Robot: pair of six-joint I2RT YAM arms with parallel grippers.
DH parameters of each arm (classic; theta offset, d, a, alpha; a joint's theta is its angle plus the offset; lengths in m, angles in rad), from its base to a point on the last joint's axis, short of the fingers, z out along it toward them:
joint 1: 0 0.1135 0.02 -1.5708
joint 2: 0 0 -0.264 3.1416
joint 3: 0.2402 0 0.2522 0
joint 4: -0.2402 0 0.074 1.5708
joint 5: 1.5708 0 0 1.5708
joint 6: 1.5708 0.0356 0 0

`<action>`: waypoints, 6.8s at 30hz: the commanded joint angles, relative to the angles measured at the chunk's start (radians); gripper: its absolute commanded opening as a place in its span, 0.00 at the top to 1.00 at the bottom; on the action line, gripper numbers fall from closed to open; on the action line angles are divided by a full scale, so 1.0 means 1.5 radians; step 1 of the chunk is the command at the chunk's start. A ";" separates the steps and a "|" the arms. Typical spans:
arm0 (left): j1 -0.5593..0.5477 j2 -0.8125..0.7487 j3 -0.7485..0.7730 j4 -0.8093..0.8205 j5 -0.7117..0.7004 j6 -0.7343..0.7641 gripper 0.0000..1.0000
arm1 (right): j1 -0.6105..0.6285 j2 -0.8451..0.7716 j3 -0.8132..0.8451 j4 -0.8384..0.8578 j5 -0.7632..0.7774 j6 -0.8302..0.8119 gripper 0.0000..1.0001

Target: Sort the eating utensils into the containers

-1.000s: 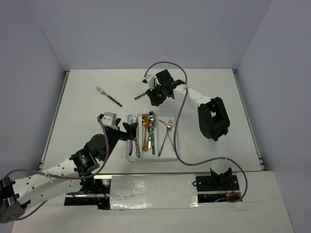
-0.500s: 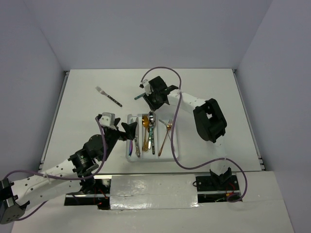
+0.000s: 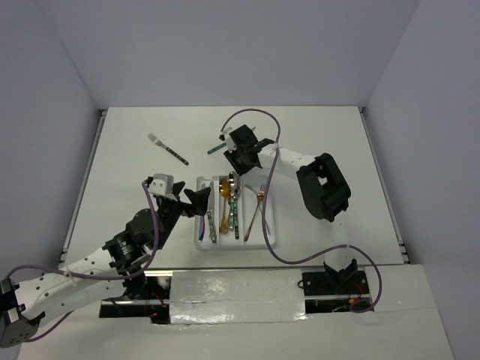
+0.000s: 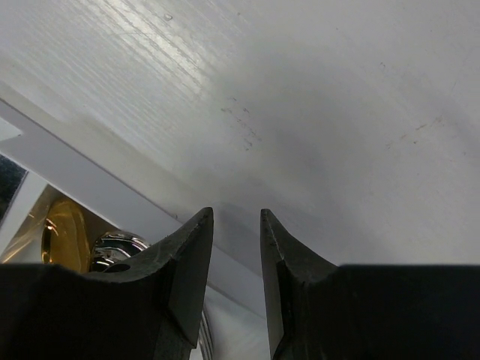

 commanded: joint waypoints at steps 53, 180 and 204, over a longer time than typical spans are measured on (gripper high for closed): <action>-0.002 0.015 0.016 0.018 0.002 -0.001 0.01 | 0.110 -0.156 -0.150 0.093 0.093 0.030 0.62; 0.091 0.566 0.403 -0.391 0.147 -0.409 1.00 | 0.316 -1.031 -0.567 0.034 0.230 0.340 0.59; -0.084 0.587 0.336 -0.194 0.163 -0.442 1.00 | 0.317 -1.085 -0.578 0.041 0.218 0.327 0.58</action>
